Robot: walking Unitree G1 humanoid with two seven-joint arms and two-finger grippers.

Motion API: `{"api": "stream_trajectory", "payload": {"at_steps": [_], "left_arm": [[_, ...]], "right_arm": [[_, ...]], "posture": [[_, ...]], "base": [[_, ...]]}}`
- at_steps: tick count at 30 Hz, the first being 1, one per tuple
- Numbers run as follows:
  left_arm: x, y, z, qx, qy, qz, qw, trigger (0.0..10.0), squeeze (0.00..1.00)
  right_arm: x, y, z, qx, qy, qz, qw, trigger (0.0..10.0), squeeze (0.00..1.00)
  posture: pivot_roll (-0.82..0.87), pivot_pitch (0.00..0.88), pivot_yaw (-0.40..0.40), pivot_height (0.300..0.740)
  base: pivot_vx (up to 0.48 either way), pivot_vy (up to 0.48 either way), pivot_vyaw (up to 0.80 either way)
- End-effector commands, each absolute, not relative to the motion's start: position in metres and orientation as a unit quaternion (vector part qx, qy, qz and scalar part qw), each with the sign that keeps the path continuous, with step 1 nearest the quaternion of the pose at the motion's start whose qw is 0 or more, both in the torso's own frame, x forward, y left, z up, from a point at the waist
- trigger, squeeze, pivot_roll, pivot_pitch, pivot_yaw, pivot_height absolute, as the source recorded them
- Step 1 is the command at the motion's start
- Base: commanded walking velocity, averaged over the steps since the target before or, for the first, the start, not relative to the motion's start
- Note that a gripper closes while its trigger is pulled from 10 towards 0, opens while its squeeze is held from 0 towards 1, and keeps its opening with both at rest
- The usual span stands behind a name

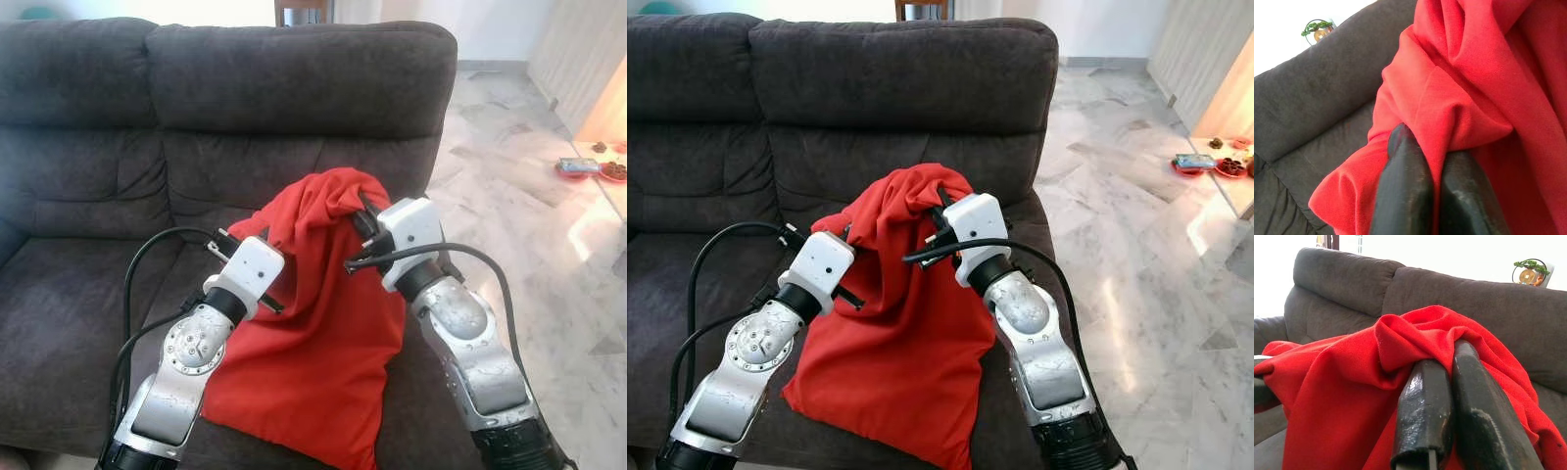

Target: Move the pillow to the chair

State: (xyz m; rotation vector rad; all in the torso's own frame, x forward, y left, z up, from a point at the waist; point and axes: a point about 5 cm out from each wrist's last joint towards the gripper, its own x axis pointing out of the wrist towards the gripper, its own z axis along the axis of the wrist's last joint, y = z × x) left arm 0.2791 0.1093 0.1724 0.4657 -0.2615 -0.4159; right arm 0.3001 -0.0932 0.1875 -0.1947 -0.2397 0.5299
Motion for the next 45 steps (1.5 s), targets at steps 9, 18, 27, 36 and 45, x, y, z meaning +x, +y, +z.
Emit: {"api": "stream_trajectory", "payload": {"at_steps": [9, 18, 27, 36, 45], "left_arm": [[0.277, 0.1, 0.171, 0.226, -0.129, -0.231, 0.937, 10.0, 1.0], [0.277, 0.099, 0.172, 0.222, -0.132, -0.233, 0.937, 10.0, 1.0], [0.281, 0.112, 0.153, 0.205, -0.096, -0.197, 0.954, 10.0, 0.0], [0.276, 0.163, 0.086, 0.169, 0.032, -0.101, 0.98, 10.0, 0.0], [0.242, 0.199, 0.014, 0.157, 0.168, -0.042, 0.972, 10.0, 0.0]], "right_arm": [[0.297, -0.082, 0.19, -0.094, -0.124, 0.286, 0.946, 10.0, 1.0], [0.299, -0.085, 0.191, -0.098, -0.128, 0.269, 0.949, 10.0, 0.12], [0.325, -0.153, 0.167, -0.085, -0.065, 0.048, 0.993, 10.0, 0.0], [0.311, -0.238, 0.084, -0.11, 0.098, -0.099, 0.984, 10.0, 0.0], [0.247, -0.291, -0.001, -0.185, 0.29, -0.193, 0.919, 10.0, 0.0]], "posture": [[-0.01, 0.076, -0.002, 0.74], [-0.01, 0.076, -0.001, 0.74], [-0.01, 0.067, -0.001, 0.74], [-0.01, 0.043, 0.006, 0.74], [-0.02, 0.0, 0.016, 0.74]], "base": [[0.0, 0.0, 0.0], [0.0, 0.0, 0.0], [0.0, 0.0, 0.0], [0.0, 0.0, 0.0], [0.0, 0.0, 0.0]]}}
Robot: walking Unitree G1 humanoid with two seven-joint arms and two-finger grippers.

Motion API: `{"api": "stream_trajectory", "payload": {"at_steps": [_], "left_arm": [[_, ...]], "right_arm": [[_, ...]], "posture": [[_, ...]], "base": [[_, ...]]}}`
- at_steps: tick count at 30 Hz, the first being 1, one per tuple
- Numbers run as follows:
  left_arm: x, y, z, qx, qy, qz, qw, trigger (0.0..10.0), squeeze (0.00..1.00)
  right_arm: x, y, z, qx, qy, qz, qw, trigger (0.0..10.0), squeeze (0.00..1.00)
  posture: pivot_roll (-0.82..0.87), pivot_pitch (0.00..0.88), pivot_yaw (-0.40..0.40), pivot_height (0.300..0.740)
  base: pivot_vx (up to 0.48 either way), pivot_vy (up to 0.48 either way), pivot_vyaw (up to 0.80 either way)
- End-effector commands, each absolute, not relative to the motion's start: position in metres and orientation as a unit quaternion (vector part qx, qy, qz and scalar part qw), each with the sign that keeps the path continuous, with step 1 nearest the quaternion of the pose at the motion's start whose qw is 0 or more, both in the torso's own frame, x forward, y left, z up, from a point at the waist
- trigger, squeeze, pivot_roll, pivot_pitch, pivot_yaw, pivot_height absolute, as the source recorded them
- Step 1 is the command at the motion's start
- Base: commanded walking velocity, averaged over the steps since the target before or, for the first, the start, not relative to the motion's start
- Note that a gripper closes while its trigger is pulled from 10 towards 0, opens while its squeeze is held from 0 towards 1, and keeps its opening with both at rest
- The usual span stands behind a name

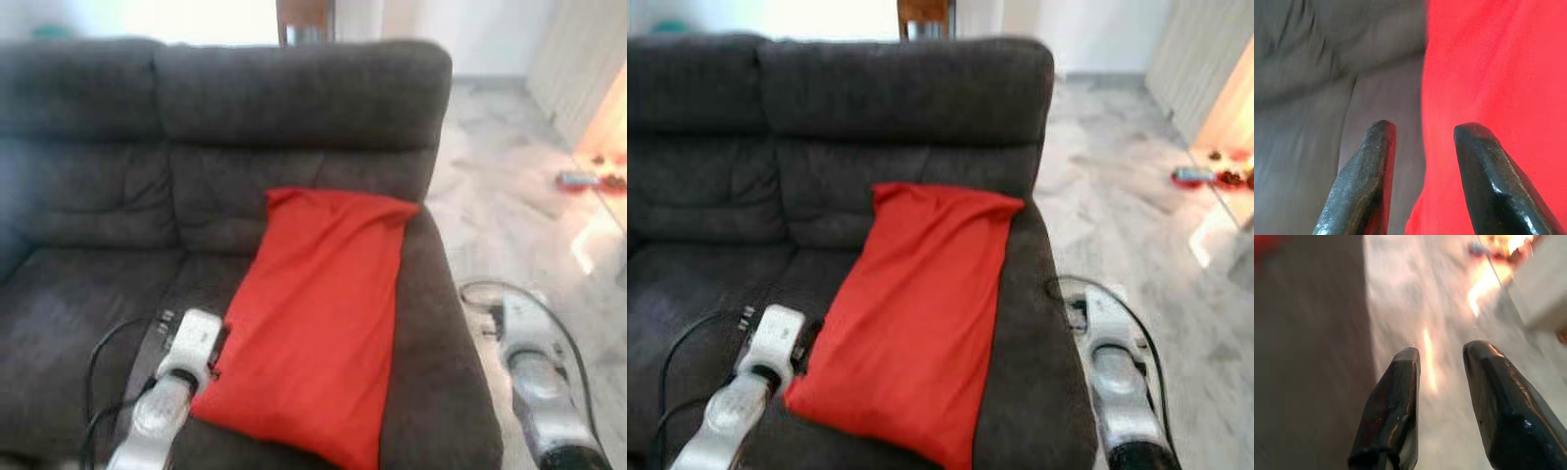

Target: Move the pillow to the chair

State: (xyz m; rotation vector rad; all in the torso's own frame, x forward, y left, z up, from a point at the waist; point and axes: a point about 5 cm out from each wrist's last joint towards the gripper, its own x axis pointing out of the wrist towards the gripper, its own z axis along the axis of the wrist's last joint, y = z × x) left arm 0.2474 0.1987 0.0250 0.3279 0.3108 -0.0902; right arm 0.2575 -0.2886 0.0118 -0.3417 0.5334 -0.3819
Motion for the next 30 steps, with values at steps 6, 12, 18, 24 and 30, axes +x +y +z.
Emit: {"api": "stream_trajectory", "payload": {"at_steps": [6, 12, 18, 24, 30], "left_arm": [[0.213, 0.202, -0.027, 0.143, 0.245, -0.04, 0.958, 10.0, 0.0], [0.201, 0.206, -0.043, 0.128, 0.274, -0.025, 0.953, 10.0, 0.0], [0.193, 0.211, -0.054, 0.119, 0.306, -0.012, 0.945, 10.0, 0.0], [0.192, 0.212, -0.054, 0.115, 0.296, -0.005, 0.948, 10.0, 0.0], [0.189, 0.212, -0.06, 0.111, 0.31, 0.001, 0.944, 10.0, 0.0]], "right_arm": [[0.204, -0.293, -0.036, -0.177, 0.357, -0.191, 0.897, 10.0, 0.0], [0.193, -0.284, -0.047, -0.149, 0.362, -0.183, 0.902, 10.0, 0.0], [0.18, -0.273, -0.059, -0.139, 0.389, -0.158, 0.897, 10.0, 0.0], [0.187, -0.27, -0.056, -0.121, 0.37, -0.154, 0.908, 10.0, 0.0], [0.189, -0.266, -0.057, -0.118, 0.368, -0.149, 0.91, 10.0, 0.0]], "posture": [[-0.01, 0.0, 0.022, 0.74], [-0.02, 0.0, 0.028, 0.74], [-0.01, 0.0, 0.024, 0.74], [0.0, 0.014, 0.024, 0.74], [0.0, 0.024, 0.024, 0.74]], "base": [[0.0, 0.0, 0.0], [0.0, 0.0, 0.0], [0.0, 0.0, 0.0], [0.0, 0.0, 0.0], [0.0, 0.0, 0.0]]}}
